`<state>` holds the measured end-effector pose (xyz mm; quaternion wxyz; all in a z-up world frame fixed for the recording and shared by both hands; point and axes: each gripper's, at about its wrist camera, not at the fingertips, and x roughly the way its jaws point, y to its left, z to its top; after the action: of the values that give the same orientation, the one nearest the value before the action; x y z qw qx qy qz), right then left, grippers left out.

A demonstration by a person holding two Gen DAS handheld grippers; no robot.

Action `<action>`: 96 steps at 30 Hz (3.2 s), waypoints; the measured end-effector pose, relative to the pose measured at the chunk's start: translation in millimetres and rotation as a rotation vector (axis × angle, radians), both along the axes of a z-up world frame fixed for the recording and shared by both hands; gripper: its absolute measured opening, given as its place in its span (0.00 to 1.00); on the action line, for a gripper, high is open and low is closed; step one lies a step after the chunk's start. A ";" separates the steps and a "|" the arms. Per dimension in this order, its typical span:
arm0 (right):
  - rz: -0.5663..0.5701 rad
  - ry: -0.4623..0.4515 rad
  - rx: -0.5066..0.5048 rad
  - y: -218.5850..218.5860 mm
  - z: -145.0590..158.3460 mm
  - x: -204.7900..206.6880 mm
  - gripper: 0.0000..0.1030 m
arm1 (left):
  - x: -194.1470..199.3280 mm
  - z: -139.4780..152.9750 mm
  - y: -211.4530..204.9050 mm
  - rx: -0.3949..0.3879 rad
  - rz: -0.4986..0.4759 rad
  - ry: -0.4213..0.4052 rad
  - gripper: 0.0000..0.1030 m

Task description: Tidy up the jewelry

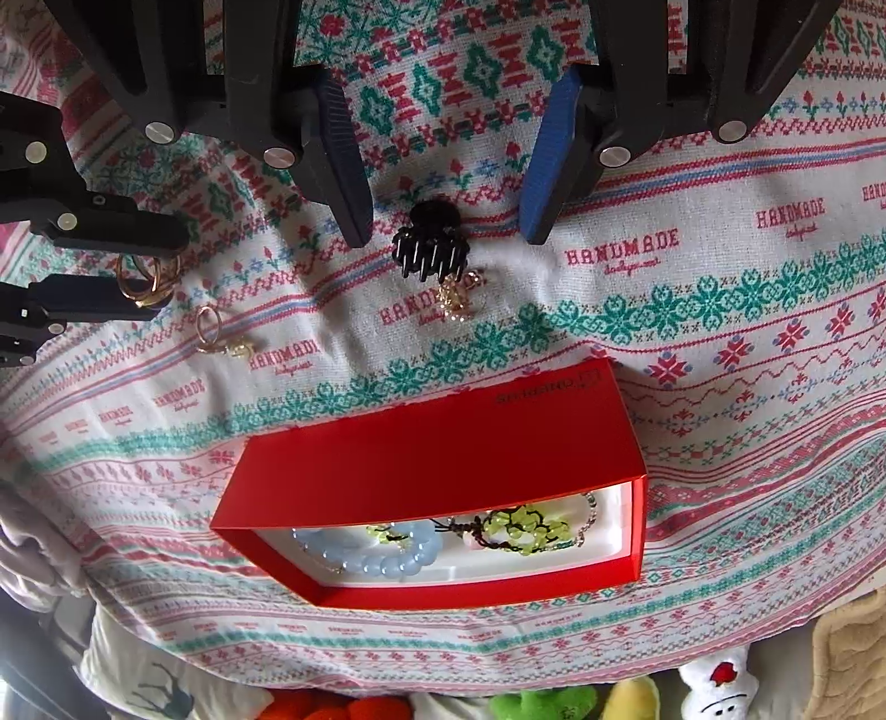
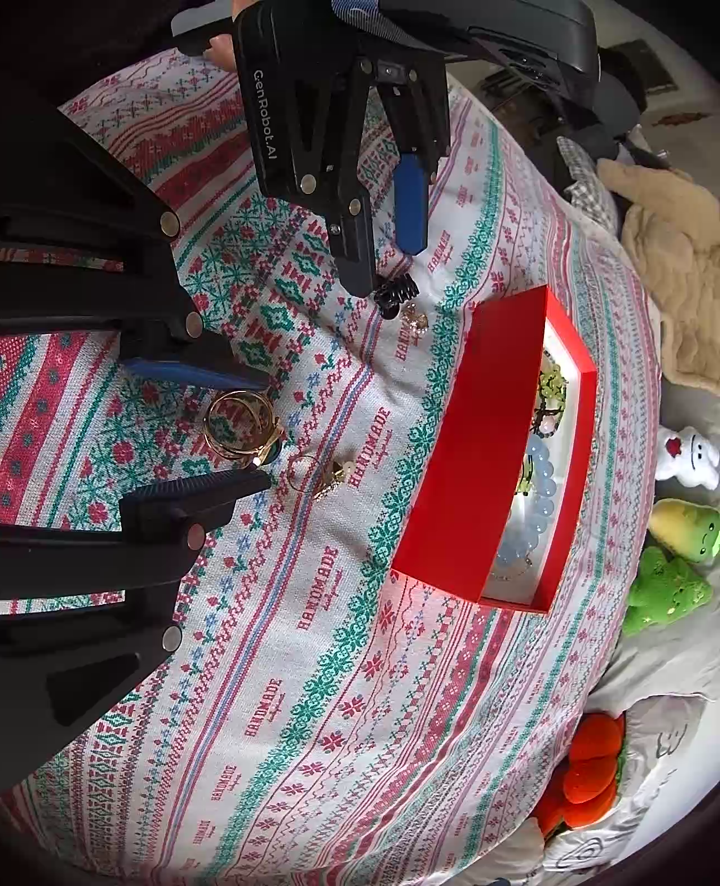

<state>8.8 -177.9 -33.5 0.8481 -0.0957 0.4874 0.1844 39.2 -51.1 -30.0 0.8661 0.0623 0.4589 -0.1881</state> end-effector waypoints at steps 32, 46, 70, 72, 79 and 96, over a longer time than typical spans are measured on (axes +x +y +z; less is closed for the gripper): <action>-0.053 0.003 0.022 -7.4 16.4 6.2 0.30 | -3.4 22.8 5.8 -0.017 0.040 0.003 0.23; -0.101 -0.008 0.084 -3.9 42.8 21.9 0.30 | 10.6 48.6 14.3 -0.074 0.104 0.003 0.23; -0.195 -0.046 0.192 -20.1 57.9 86.3 0.30 | 72.5 48.4 7.4 -0.095 0.137 -0.076 0.23; -0.190 -0.048 0.185 -19.1 56.8 90.0 0.30 | 75.9 44.9 7.1 -0.085 0.141 -0.076 0.23; -0.198 -0.054 0.186 -22.7 55.6 99.1 0.30 | 80.0 41.5 7.4 -0.077 0.152 -0.075 0.24; -0.194 -0.036 0.166 -14.3 44.9 122.2 0.30 | 47.0 58.4 13.8 -0.037 0.155 -0.094 0.51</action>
<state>131.0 -192.3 11.4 0.8756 0.0190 0.4621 0.1392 86.2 -37.3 28.4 0.8998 0.0195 0.4174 -0.1257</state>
